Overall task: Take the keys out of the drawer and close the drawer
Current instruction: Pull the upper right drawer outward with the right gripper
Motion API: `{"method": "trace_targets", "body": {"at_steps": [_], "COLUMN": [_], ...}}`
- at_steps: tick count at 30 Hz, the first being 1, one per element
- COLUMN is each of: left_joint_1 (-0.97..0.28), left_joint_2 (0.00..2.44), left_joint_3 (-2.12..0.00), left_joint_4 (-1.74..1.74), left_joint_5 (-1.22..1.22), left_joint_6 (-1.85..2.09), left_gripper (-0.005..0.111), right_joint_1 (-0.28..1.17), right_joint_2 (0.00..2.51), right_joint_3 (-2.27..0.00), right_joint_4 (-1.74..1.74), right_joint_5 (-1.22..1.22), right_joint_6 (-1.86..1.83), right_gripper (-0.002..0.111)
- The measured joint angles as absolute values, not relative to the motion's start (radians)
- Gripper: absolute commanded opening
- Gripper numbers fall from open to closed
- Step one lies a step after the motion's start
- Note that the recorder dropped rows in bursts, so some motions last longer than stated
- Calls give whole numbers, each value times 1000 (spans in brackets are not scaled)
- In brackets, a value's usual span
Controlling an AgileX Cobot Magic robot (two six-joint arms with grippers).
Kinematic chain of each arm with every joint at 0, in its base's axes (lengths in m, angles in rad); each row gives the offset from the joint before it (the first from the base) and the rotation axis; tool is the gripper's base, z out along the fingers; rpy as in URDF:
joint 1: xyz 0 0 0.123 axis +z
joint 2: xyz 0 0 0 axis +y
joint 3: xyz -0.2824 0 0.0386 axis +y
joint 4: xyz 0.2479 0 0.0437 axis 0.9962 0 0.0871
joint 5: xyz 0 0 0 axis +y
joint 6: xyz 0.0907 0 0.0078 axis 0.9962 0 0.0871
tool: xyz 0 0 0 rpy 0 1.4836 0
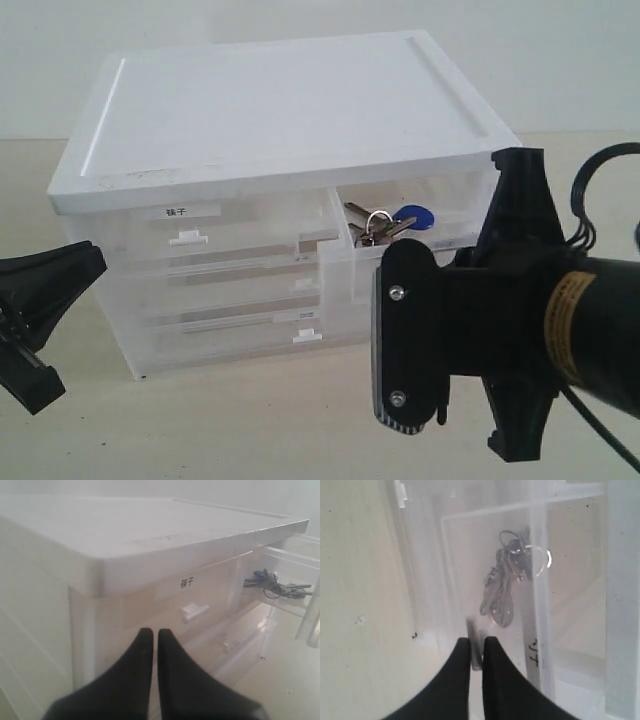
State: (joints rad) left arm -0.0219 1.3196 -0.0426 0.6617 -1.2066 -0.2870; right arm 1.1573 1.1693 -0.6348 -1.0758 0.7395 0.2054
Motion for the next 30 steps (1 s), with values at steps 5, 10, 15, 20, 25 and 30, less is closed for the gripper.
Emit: {"method": "trace_targets", "body": {"at_steps": [5,10,15,20,25,30], "left_joint_1": [-22,-22,-22,-22,-22,-22], "left_joint_2": [1320,1320,1320,1320,1320,1320], "left_joint_3": [-43,-43,-43,-43,-43,-43], "left_joint_4": [662,662,662,662,662,662], "left_joint_5": [-1207,-1207,-1207,-1207,-1207,-1207], "left_joint_6": [-287,-287,-287,-287,-287,-287], "left_gripper": [5,5,5,5,5,5], "right_joint_1": [1157,1157,1157,1159,1232,1362], "right_joint_2": [1149,1148,1148,1148,1148,1148], "right_joint_3": [-635,-635,-635,-635,-635,-635], "right_joint_4": [-975,-920,-914,-904,-866,-854], "right_joint_5": [720,707,705,702,681,674], "right_joint_6": [130,68,56,55,55,119], "right_gripper": [0,0,0,23,56,55]}}
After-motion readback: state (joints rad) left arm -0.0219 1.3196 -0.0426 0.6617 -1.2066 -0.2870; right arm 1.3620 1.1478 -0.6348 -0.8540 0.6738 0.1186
